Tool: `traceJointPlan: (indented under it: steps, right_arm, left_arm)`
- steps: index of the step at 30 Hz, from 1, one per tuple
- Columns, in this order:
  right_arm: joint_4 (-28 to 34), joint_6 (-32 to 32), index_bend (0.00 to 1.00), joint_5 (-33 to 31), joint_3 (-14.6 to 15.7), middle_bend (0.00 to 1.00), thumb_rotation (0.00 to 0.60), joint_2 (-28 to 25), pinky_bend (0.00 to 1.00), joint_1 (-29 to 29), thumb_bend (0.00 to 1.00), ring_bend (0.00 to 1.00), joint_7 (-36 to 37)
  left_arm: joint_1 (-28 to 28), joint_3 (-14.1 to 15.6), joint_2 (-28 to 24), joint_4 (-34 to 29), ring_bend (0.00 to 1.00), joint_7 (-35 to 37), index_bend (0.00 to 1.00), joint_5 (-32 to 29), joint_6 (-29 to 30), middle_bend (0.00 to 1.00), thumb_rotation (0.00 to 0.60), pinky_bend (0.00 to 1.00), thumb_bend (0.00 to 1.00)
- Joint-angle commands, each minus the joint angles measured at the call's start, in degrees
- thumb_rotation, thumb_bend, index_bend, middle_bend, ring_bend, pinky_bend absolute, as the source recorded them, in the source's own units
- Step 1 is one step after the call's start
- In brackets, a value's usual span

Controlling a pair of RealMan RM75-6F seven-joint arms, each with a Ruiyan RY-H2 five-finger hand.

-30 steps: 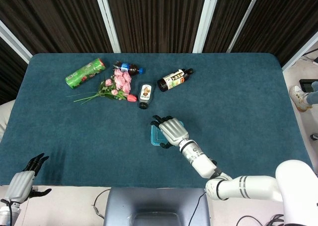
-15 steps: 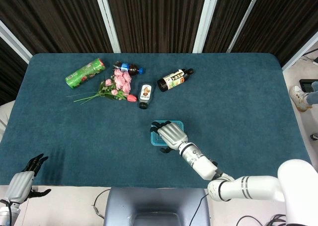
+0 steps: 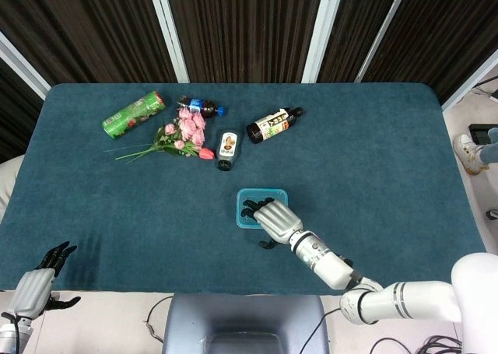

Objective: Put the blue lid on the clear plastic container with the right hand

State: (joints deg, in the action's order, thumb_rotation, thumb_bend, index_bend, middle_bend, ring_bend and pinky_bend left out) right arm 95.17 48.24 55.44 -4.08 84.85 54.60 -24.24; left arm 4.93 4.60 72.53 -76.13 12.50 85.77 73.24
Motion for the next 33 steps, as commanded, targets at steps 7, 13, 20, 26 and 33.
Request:
traceJointPlan:
  steps: [7,13,20,26,33]
  right_arm:
    - [-0.14,-2.02,0.37,4.45,0.52,0.24,0.6,-0.23,0.36,-0.6,0.39,0.33,2.91]
    - [-0.88,-3.05,0.37,5.97,0.49,0.24,0.6,0.15,0.36,-0.65,0.39,0.33,4.19]
    - [-1.94,-3.77,0.37,7.07,0.14,0.24,0.6,0.84,0.36,-0.81,0.39,0.33,5.83]
    - [-3.09,-4.14,0.37,9.26,-0.25,0.25,0.6,1.74,0.36,-1.02,0.39,0.33,8.01]
    - [-4.0,-4.56,0.37,10.69,-0.41,0.24,0.6,2.32,0.36,-1.12,0.39,0.33,9.31]
  left_arm:
    - [-0.05,-0.03,-0.06,-0.04,0.0,0.16,0.11,0.0,0.13,0.03,0.6,0.36,0.49]
    - [-0.05,0.0,-0.1,-0.03,0.0,0.3,0.11,0.03,0.1,0.03,0.6,0.36,0.49]
    - [-0.08,0.04,-0.12,-0.06,0.0,0.28,0.11,0.09,0.16,0.03,0.6,0.36,0.49]
    - [-0.05,0.06,-0.1,-0.02,0.0,0.25,0.11,0.04,0.02,0.03,0.6,0.36,0.49]
    - [-0.09,0.06,-0.07,0.11,0.0,0.46,0.11,0.0,0.03,0.03,0.6,0.36,0.49]
